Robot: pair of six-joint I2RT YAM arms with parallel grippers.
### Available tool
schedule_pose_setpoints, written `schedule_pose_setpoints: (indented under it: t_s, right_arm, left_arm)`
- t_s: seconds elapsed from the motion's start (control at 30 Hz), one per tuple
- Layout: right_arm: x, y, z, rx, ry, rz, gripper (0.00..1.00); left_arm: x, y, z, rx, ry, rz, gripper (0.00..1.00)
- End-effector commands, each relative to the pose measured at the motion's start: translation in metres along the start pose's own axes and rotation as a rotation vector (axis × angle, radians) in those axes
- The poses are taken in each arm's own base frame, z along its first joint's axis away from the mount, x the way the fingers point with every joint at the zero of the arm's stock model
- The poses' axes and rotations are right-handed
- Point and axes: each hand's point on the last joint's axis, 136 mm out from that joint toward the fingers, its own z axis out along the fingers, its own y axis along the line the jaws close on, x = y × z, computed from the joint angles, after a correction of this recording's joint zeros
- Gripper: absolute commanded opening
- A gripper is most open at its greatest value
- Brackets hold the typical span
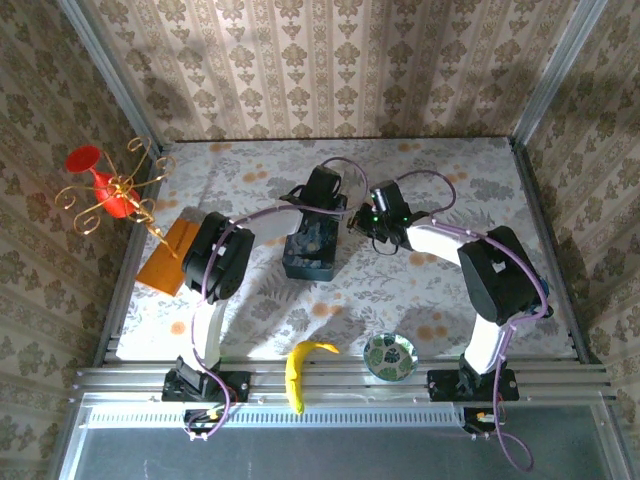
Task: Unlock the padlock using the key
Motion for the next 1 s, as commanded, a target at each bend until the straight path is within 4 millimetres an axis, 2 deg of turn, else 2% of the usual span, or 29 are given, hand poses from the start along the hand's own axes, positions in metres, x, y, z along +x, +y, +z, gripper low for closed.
schedule_pose_setpoints:
  t_s: [0.0,0.07,0.2,0.23,0.33,0.4,0.47,0.5,0.6,0.73,0.83,0.97]
  right_arm:
    - [0.016,-0.031,-0.018,0.114,0.056,-0.02,0.0]
    - [0.024,-0.049,-0.028,0.162,0.069,-0.018,0.0]
    - [0.032,-0.086,-0.039,0.222,0.091,0.013,0.0]
    - [0.033,-0.095,-0.04,0.234,0.095,0.018,0.03]
    - [0.036,-0.112,-0.045,0.28,0.102,0.007,0.26]
    - [0.034,-0.119,-0.048,0.312,0.1,-0.001,0.45]
    - [0.03,-0.121,-0.052,0.324,0.094,-0.012,0.53]
    - [0.024,-0.117,-0.054,0.32,0.084,-0.025,0.57]
    - [0.004,-0.099,-0.065,0.314,0.049,-0.086,0.67]
    - [-0.022,-0.057,-0.076,0.26,0.007,-0.211,0.74]
    - [-0.029,-0.014,-0.066,0.14,0.036,-0.321,0.78]
    - [-0.031,0.042,-0.046,0.058,0.075,-0.475,0.82]
  left_arm:
    - [0.042,0.014,0.001,-0.015,0.173,-0.043,0.52]
    - [0.018,0.014,-0.012,-0.016,0.132,-0.052,0.7]
    - [-0.017,0.013,-0.043,-0.034,0.067,-0.107,0.98]
    - [-0.022,0.015,-0.051,-0.047,0.056,-0.13,1.0]
    - [-0.028,0.023,-0.078,-0.087,0.03,-0.186,1.0]
    - [-0.029,0.028,-0.099,-0.107,0.007,-0.227,1.0]
    - [-0.025,0.033,-0.122,-0.118,-0.013,-0.263,1.0]
    - [-0.022,0.034,-0.132,-0.117,-0.02,-0.282,1.0]
    - [0.01,0.034,-0.16,-0.108,0.004,-0.342,1.0]
    - [0.073,0.028,-0.192,-0.095,0.102,-0.402,1.0]
    - [0.114,0.018,-0.207,-0.048,0.176,-0.434,1.0]
    - [0.147,0.006,-0.226,0.042,0.23,-0.419,1.0]
